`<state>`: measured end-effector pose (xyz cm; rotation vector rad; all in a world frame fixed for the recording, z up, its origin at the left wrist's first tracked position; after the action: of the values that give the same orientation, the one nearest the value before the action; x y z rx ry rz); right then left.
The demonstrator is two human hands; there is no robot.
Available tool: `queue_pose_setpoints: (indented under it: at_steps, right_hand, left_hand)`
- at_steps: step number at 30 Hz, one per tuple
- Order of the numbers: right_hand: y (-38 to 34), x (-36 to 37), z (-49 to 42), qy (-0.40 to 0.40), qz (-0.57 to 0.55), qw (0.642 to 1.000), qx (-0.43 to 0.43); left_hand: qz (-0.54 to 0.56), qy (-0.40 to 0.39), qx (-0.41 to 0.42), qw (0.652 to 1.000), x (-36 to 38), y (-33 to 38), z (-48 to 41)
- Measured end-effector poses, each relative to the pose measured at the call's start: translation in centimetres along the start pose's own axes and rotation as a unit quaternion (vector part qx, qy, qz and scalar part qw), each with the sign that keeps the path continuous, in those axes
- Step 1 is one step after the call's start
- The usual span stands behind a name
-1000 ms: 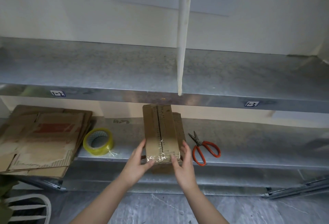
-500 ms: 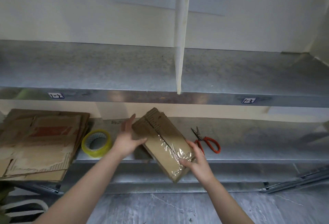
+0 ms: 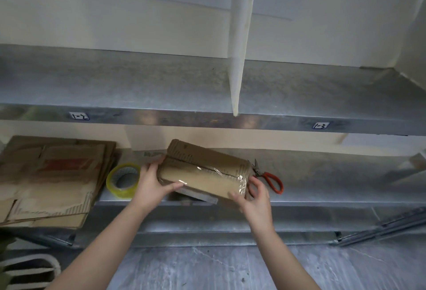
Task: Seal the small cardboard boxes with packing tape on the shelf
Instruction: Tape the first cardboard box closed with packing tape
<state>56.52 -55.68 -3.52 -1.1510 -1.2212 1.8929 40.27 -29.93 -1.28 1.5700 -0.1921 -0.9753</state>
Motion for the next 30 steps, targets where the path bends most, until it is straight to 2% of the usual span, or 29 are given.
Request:
queue_pose_setpoints:
  at_steps: [3, 6, 9, 12, 15, 17, 19, 21, 24, 27, 30]
  right_hand:
    - [-0.7, 0.1, -2.1, -0.056, 0.1, 0.993, -0.015]
    - [-0.4, 0.0, -3.9, -0.09, 0.111, 0.989, -0.025]
    - [0.1, -1.4, -5.3, -0.005, 0.094, 0.996, 0.005]
    - [1.2, -2.4, -6.0, 0.053, 0.086, 0.991, 0.087]
    - [2.0, -1.8, -5.5, 0.045, -0.028, 0.986, 0.155]
    - [2.0, -0.3, -4.5, -0.022, -0.111, 0.98, 0.166]
    - [1.7, 1.3, -3.0, -0.089, -0.116, 0.979, 0.143]
    - [1.2, 2.9, -1.5, -0.131, -0.12, 0.979, 0.103]
    - [0.6, 3.9, 0.3, -0.15, -0.132, 0.978, 0.054]
    - [-0.4, 2.5, 0.7, -0.141, -0.111, 0.984, -0.01]
    - [-1.3, 2.2, 0.8, -0.2, -0.052, 0.977, -0.058]
  left_hand:
    - [0.015, 0.007, -0.015, 1.0, 0.8, -0.1, 2.6]
    - [0.029, -0.028, -0.028, 0.999, 1.3, -0.4, 3.8]
    - [0.042, -0.103, -0.052, 0.992, 1.9, -0.3, 3.0]
    - [0.052, -0.199, -0.05, 0.977, 3.3, 1.0, 1.6]
    - [-0.007, -0.222, -0.043, 0.974, 3.4, 1.8, -0.1]
    - [-0.075, -0.189, -0.03, 0.979, 3.2, 1.9, -1.2]
    - [-0.09, -0.151, -0.018, 0.984, 3.6, 2.1, -1.3]
    - [-0.054, -0.112, -0.016, 0.992, 4.4, 2.3, -0.3]
    - [-0.017, -0.067, -0.027, 0.997, 5.4, 2.2, 1.6]
    - [0.004, -0.095, 0.001, 0.995, 6.8, 2.1, 4.0]
    - [-0.06, -0.127, 0.052, 0.989, 8.1, 2.3, 6.5]
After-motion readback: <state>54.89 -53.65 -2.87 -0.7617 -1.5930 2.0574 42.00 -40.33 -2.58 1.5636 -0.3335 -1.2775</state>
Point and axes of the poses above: each hand's wrist, its own z-axis away from the middle knuckle, its own x-axis out of the palm, y = z × x, the point moved 7 cm from there along -z, towards the middle knuckle, and after that the axes turned 7 degrees about z, right-handed, at the moved point
